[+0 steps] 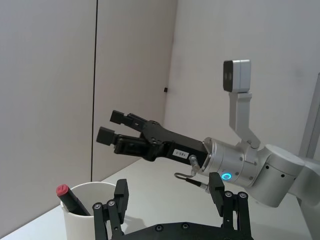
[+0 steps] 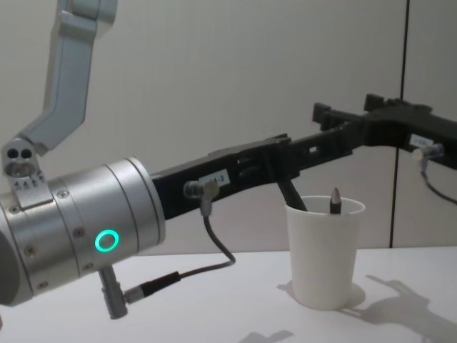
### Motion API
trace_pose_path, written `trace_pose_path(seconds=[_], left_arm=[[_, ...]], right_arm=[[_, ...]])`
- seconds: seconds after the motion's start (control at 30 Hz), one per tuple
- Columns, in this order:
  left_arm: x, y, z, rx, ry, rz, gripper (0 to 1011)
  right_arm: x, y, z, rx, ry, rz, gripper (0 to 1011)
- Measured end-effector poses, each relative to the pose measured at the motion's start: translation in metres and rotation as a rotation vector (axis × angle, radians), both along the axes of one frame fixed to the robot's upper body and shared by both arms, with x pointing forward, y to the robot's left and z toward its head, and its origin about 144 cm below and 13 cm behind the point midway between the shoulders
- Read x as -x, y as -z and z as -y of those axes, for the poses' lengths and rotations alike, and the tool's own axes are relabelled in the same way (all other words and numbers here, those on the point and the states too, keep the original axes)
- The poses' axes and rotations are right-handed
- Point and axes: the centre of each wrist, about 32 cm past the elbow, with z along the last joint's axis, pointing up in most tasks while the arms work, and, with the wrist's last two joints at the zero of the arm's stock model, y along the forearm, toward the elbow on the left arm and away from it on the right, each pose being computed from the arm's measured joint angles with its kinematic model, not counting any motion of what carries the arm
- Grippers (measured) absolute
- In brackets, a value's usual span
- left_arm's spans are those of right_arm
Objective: Place the pen into the pen holder.
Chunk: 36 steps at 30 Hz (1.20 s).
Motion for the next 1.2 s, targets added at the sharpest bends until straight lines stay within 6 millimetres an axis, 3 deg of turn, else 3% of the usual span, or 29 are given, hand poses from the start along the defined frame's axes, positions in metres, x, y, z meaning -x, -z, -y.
trace_pose_path(seconds=[0.5, 0.8, 1.2], left_arm=[[0.0, 0.0, 0.0, 0.0, 0.0, 0.0, 1001], [0.0, 0.0, -0.001, -0.038, -0.049, 0.006, 1001], [-0.001, 0.001, -0.003, -0.153, -0.203, 0.038, 1001]], right_arm=[[0.017, -0.007, 0.01, -0.014, 0.037, -0.008, 1001], [0.026, -0.002, 0.009, -0.013, 0.058, -0.028, 1001], [0.054, 0.01, 0.009, -0.003, 0.123, -0.089, 1002]])
